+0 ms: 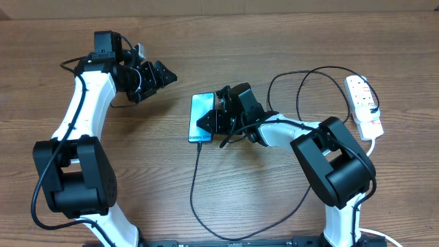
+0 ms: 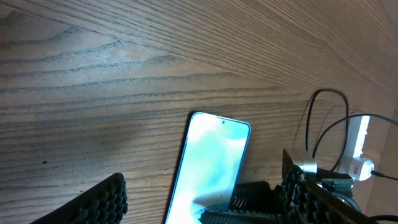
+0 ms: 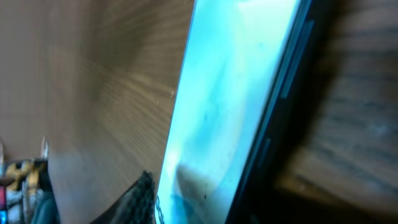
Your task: Plug charger to phone and switch on socket
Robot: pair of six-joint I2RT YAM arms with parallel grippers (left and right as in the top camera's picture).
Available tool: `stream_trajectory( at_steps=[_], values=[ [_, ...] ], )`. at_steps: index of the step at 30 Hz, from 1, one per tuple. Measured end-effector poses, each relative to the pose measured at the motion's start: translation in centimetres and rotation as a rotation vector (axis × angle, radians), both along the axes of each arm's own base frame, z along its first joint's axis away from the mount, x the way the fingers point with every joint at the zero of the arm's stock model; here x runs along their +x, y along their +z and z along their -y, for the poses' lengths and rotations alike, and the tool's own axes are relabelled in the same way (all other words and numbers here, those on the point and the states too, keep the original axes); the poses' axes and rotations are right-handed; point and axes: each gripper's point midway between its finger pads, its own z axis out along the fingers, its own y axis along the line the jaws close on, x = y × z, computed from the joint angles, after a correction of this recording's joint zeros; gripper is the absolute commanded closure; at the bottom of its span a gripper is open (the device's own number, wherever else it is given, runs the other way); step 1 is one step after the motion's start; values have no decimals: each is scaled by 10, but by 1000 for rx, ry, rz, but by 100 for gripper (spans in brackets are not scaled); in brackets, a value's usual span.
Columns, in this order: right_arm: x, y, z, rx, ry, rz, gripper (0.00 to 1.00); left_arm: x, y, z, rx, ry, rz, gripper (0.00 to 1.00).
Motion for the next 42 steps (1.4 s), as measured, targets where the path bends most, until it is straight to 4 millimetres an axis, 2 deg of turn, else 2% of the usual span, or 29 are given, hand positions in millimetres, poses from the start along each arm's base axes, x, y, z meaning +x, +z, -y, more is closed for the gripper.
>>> stream_trajectory(
  at_steps=[3, 7, 8, 16, 37, 38, 40, 42],
  values=[
    [3, 3, -1, 2, -13, 6, 44, 0, 0, 0, 1, 0, 0, 24],
    [3, 6, -3, 11, -19, 2, 28, 0, 0, 0, 3, 1, 0, 24],
    [3, 7, -3, 16, -15, 6, 27, 0, 0, -1, 4, 0, 0, 24],
    [17, 10, 0, -6, -61, 54, 25, -2, -4, -3, 44, -6, -6, 24],
    [25, 11, 4, -29, -96, 90, 19, -2, -5, -5, 54, -3, -8, 24],
    [26, 12, 4, -29, -96, 91, 18, -2, -5, -5, 54, -3, -8, 24],
    [25, 12, 4, -28, -95, 91, 8, -2, -5, -5, 54, -3, -9, 24],
    [27, 15, 3, -26, -94, 101, 4, -2, -5, -5, 54, -3, -9, 24]
  ],
)
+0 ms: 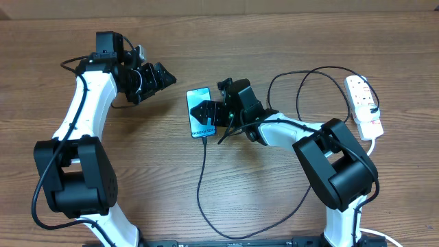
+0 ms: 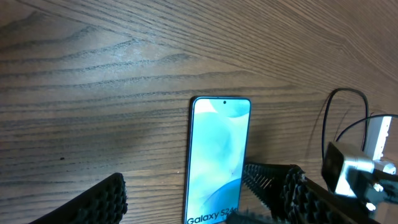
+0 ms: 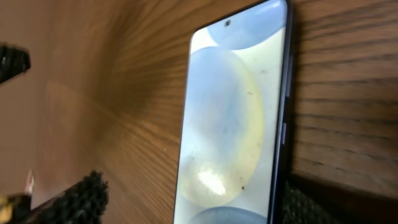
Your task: Plug charger to phone and switch on socket
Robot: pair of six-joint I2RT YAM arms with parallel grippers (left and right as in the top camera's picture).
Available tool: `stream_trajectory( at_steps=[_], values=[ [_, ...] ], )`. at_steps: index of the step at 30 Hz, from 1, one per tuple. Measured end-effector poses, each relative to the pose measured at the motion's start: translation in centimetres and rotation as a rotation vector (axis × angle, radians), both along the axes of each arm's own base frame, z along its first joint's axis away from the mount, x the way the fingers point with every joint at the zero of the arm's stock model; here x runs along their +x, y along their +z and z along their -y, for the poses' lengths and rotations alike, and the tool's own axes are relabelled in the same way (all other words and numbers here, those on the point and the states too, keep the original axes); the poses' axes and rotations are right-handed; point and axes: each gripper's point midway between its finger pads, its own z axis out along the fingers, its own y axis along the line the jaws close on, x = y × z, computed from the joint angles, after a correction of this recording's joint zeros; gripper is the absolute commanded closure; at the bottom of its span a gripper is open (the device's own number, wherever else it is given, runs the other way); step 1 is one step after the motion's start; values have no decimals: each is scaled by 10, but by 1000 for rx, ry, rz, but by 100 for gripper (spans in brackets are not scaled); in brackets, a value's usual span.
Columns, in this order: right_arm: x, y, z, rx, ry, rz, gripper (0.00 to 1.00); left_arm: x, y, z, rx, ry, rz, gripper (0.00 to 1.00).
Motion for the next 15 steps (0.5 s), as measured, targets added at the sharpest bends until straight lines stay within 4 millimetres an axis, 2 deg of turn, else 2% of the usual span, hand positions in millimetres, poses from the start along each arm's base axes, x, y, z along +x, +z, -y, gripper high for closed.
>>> stream_trajectory(
  at_steps=[15],
  values=[
    [15, 1, 8, -41, -68, 53, 2, -1, -1, -1, 8, 3, -8, 24]
  ],
)
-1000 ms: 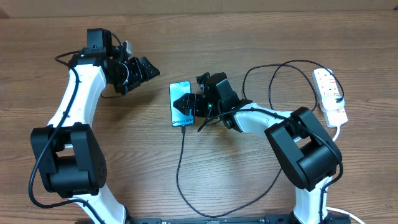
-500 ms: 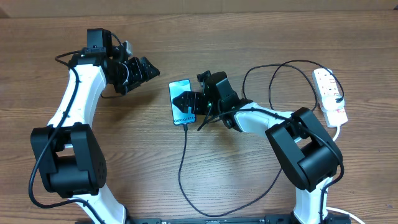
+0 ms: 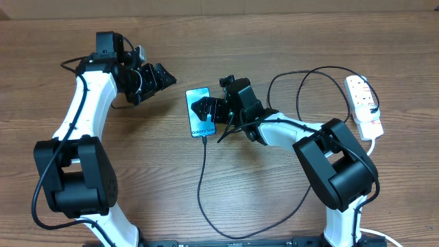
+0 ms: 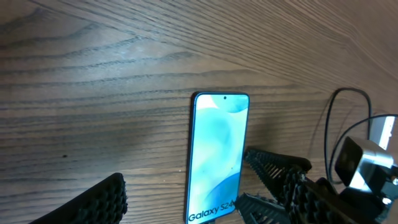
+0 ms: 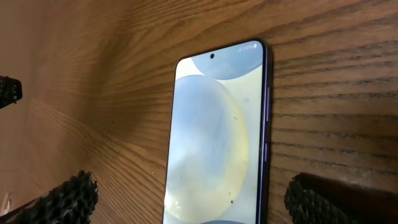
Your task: Plug charger to phone and switch on socket
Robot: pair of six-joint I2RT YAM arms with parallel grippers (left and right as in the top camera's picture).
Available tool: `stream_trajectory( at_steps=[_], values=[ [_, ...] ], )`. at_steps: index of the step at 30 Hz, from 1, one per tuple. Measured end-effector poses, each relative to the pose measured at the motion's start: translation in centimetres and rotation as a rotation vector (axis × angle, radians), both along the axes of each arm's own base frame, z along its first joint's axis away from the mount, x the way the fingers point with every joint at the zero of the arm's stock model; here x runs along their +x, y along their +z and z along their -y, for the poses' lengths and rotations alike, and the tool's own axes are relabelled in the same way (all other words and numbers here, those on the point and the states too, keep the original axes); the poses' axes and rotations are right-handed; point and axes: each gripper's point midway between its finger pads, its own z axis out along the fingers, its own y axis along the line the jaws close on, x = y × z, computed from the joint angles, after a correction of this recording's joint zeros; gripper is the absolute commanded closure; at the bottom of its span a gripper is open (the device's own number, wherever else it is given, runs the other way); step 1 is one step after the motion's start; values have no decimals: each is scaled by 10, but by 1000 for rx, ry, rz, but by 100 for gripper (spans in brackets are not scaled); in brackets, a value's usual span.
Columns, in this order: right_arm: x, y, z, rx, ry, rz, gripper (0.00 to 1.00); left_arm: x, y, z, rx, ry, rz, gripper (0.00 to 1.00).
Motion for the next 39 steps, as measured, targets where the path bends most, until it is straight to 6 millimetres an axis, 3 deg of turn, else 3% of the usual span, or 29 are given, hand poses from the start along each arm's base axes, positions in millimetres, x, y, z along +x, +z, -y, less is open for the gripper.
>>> stream_trajectory(
  at_steps=[1, 2, 4, 5, 13, 17, 23, 24, 29, 31, 33, 35, 37, 39],
  values=[
    [0, 0, 0, -1, -1, 1, 2, 0, -1, -1, 6, 2, -2, 25],
    [0, 0, 0, -1, -2, 2, 2, -1, -1, -2, 13, 4, -6, 33],
    [1, 0, 0, -1, -2, 3, 3, -3, -3, -4, 27, 6, -14, 82],
    [1, 0, 0, -2, -3, 4, 3, -3, -4, -5, 32, 7, -17, 96],
    [0, 3, 11, -44, -24, 5, 11, -7, -7, -8, 54, 2, -31, 96],
    [-9, 8, 31, -88, -38, -33, 26, -8, -7, -9, 59, 3, -35, 96],
    [-13, 60, 69, -96, -94, -37, 33, -8, -7, -9, 59, 4, -38, 96],
    [-12, 77, 83, -91, -123, -28, 33, -8, -8, -9, 60, 4, -38, 96],
    [-29, 107, 144, -144, -203, -76, 25, -8, -8, -9, 64, -1, -36, 84],
    [-37, 110, 165, -173, -223, -100, 21, -8, -8, -9, 65, -1, -36, 84],
    [-47, 111, 186, -209, -233, -124, 16, -8, -8, -9, 64, -1, -37, 95],
    [-53, 111, 203, -236, -241, -144, 12, -8, -8, -9, 66, -3, -35, 96],
    [-57, 108, 226, -260, -271, -170, 0, -8, -8, -9, 66, -1, -36, 96],
    [-57, 105, 247, -274, -308, -189, 0, -8, -8, -10, 67, -1, -36, 96]
  ],
)
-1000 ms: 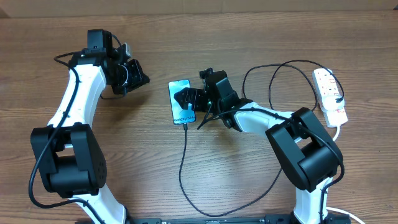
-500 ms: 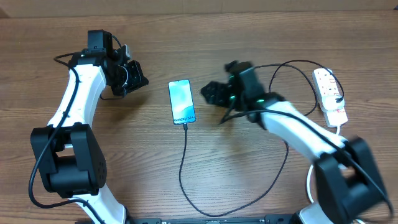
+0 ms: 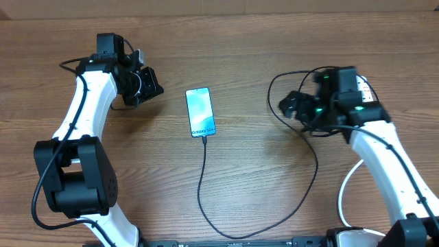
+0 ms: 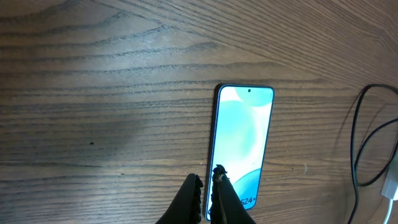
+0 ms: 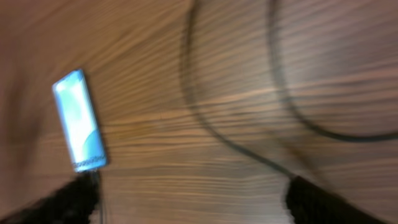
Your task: Plug charger to phone and switch on socket
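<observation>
The phone lies flat and face up at the table's middle, its screen lit, also seen as the phone and, blurred, the phone. The black charger cable is plugged into its lower end and loops right. My left gripper is shut on nothing, left of the phone, its fingertips together. My right gripper is open and empty over the cable loops at the right, its fingers wide apart. My right arm covers most of the socket strip.
Cable loops lie under and behind my right gripper. Bare wooden table stretches behind the phone. A white piece shows at the left wrist view's right edge.
My right gripper has left the phone's right side and now hangs far to the right over the cable loops. My left gripper has shut. The phone has not moved.
At first my right gripper was pressed close to the phone, with the cable plugged in. Then the phone lay slightly farther up and left, the gripper open around it, then backing off. Now that gripper is over at the right and the left one is shut.
</observation>
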Robot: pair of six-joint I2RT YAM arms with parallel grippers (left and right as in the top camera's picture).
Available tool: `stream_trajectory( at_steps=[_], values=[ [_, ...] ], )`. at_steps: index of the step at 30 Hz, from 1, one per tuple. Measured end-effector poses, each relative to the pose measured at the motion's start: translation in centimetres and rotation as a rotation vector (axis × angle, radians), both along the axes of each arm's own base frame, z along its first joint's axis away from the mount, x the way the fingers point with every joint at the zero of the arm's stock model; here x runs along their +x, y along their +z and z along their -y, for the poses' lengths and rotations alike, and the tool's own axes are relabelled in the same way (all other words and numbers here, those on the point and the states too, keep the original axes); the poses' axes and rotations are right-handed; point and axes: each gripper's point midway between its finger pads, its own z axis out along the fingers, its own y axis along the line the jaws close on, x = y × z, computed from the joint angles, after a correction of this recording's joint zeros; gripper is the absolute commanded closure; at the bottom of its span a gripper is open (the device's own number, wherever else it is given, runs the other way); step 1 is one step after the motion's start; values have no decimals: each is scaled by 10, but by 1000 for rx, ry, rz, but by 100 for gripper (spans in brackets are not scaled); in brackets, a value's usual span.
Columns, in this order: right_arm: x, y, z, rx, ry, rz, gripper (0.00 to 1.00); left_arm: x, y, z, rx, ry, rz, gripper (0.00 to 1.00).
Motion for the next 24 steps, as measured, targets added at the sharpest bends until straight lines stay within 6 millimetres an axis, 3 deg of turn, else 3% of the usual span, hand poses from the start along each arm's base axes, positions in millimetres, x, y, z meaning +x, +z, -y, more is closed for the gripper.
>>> stream_trajectory(
  at_steps=[9, 12, 13, 15, 16, 24],
  values=[
    [-18, -12, 84, -14, -221, -106, 0, -5, -1, 0, 0, 1, -21, 86],
    [-23, -13, 106, -6, -296, -127, 0, -5, -2, 0, -1, 3, -24, 67],
    [-25, -13, 113, -3, -322, -129, 0, -5, -2, 0, 0, 0, -23, 56],
    [-26, -13, 131, -3, -388, -126, 0, -5, -2, 0, 1, 1, -25, 26],
    [-26, -13, 139, -6, -415, -123, 0, -6, -2, 0, 3, 0, -26, 2],
    [-40, -11, 221, -125, -721, -101, 0, -9, -3, 0, 2, 2, -43, 0]
  ],
)
